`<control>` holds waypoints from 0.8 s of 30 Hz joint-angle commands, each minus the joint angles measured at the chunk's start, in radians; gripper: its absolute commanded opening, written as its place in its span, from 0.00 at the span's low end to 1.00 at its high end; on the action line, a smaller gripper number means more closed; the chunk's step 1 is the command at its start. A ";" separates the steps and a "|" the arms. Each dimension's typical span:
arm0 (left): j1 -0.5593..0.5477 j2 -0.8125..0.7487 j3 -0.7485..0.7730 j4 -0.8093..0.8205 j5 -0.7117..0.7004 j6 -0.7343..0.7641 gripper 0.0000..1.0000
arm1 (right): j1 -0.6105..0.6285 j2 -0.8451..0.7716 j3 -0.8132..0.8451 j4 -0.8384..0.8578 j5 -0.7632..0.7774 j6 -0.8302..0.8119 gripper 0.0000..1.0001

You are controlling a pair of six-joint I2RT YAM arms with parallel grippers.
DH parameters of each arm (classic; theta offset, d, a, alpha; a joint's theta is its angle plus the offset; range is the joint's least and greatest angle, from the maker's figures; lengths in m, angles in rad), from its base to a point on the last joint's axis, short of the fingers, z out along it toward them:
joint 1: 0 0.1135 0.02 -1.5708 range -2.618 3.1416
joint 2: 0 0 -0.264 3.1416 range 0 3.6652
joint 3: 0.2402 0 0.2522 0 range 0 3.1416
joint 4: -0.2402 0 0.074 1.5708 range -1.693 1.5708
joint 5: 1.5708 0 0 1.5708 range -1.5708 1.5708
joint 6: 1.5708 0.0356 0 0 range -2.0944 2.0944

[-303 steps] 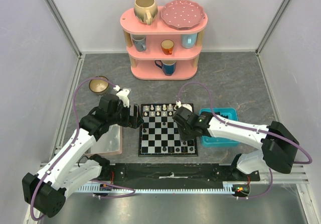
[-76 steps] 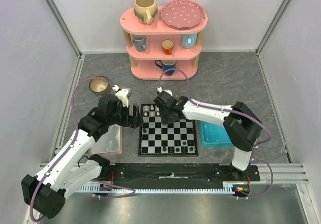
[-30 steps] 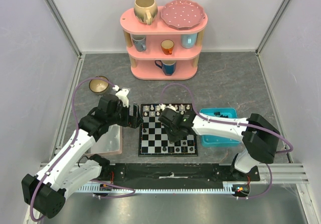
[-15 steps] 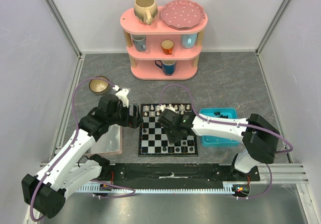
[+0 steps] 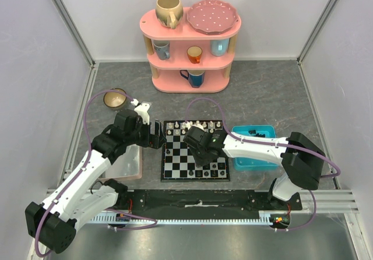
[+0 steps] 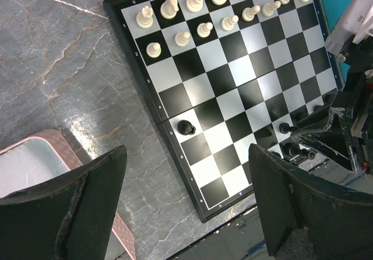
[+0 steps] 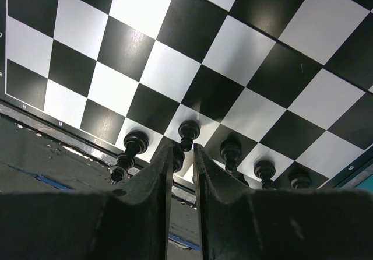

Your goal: Set up the chess pieces on the board

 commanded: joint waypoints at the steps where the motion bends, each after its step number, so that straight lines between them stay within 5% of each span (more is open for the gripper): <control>1: -0.005 -0.004 0.002 0.029 0.028 0.031 0.91 | 0.005 -0.013 0.021 -0.019 0.049 0.008 0.28; 14: -0.006 0.023 0.022 0.023 0.016 0.018 0.87 | -0.020 -0.138 0.110 -0.031 0.223 0.053 0.31; 24: -0.066 0.057 0.080 -0.037 -0.076 -0.066 0.68 | -0.050 -0.376 0.072 -0.034 0.295 0.059 0.34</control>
